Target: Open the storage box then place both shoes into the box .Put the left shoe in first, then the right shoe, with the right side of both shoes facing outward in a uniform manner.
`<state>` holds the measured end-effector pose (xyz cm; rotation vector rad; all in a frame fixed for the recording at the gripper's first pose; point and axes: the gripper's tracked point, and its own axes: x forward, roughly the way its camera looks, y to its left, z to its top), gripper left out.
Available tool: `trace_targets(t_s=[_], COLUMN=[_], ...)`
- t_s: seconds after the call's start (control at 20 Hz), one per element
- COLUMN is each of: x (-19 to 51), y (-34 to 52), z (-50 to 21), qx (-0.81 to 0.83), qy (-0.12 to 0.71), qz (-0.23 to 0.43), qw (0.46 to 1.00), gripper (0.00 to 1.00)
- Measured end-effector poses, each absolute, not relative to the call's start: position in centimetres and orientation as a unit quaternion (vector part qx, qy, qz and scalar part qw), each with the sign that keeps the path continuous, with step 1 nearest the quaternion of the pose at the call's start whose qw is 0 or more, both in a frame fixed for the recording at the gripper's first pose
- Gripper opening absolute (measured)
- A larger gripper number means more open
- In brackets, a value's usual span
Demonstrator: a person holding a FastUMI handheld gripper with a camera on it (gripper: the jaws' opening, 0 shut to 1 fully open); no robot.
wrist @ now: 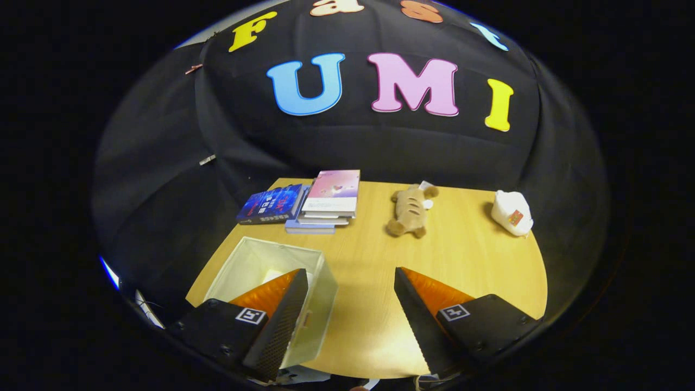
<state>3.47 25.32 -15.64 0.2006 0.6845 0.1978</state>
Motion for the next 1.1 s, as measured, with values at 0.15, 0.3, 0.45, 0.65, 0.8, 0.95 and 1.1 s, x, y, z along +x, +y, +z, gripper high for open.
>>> trace_targets(t_s=[0.15,0.3,0.45,0.65,0.8,0.95,1.1], x=[4.1,4.7,4.9,4.7,4.5,4.3,4.2], y=[20.5,16.8,14.2,11.7,10.6,10.1,9.7], z=[-14.0,-11.8,-9.6,-7.9,-7.7,-7.6,-7.4], qx=[0.078,0.065,0.066,0.068,0.065,0.068,0.063], qy=[0.294,0.249,0.21,0.182,0.172,0.166,0.158], qz=[0.08,0.073,0.074,0.082,0.094,0.103,0.114], qw=[0.949,0.964,0.973,0.978,0.979,0.978,0.979], gripper=[0.99,0.99,0.99,0.99,0.99,0.99,0.99])
